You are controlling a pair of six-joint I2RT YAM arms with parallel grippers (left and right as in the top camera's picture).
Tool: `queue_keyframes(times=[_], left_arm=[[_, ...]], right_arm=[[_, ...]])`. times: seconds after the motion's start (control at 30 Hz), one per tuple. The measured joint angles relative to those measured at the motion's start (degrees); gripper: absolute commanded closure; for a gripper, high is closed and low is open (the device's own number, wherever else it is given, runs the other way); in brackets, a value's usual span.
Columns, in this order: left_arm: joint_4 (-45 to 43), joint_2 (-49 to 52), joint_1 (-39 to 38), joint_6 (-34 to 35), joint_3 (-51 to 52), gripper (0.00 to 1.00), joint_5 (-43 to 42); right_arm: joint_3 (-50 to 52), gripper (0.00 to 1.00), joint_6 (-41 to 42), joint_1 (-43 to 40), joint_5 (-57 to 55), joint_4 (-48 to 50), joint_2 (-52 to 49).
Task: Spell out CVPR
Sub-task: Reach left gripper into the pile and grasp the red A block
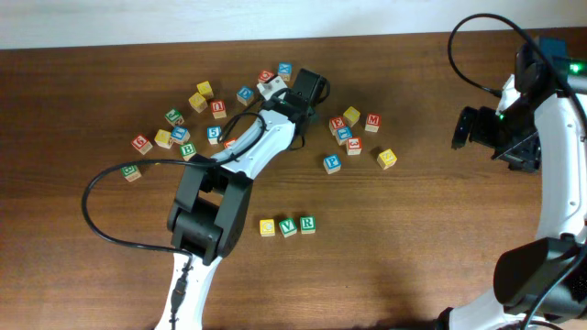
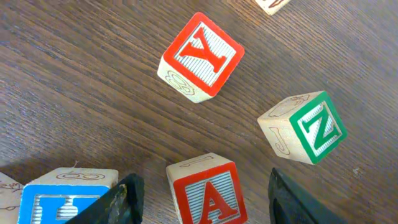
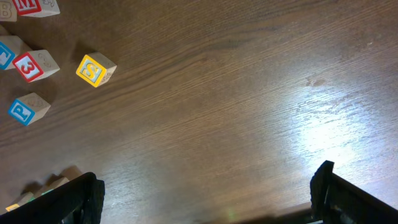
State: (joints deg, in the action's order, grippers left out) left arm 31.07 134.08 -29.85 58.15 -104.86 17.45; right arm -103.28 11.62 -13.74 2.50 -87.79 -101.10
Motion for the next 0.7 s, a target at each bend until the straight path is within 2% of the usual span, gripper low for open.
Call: queue_keyframes(times=[0.07, 0.2, 0.27, 0.37, 0.47, 0.53, 0.6, 0.7], left_arm=[[0.37, 0.0, 0.02, -0.37, 0.02, 0.4, 0.2], [0.59, 0.0, 0.0, -0.74, 0.02, 0.49, 0.42], [1.64, 0.0, 0.0, -0.96, 0.02, 0.58, 0.44], [1.66, 0.0, 0.0, -1.33, 0.02, 0.55, 0.46], [1.79, 0.0, 0.0, -1.36, 0.02, 0.58, 0.44], [1.88, 0.0, 0.0, -4.07, 0.02, 0.63, 0.28], [1.9, 0.0, 0.0, -8.39, 0.02, 0.59, -0.26], [1.9, 0.0, 0.0, -12.0, 0.02, 0.59, -2.25]], right_arm=[[0.0, 0.02, -0.04, 0.0, 0.0, 0.0, 0.0], [0.0, 0.02, 0.0, 0.0, 0.0, 0.0, 0.0], [0.0, 0.01, -0.02, 0.0, 0.0, 0.0, 0.0], [0.0, 0.02, -0.04, 0.0, 0.0, -0.02, 0.0], [0.0, 0.02, -0.02, 0.0, 0.0, 0.0, 0.0], [0.0, 0.02, -0.02, 0.0, 0.0, 0.0, 0.0], [0.0, 0.02, -0.04, 0.0, 0.0, 0.0, 0.0], [0.0, 0.02, 0.0, 0.0, 0.0, 0.0, 0.0]])
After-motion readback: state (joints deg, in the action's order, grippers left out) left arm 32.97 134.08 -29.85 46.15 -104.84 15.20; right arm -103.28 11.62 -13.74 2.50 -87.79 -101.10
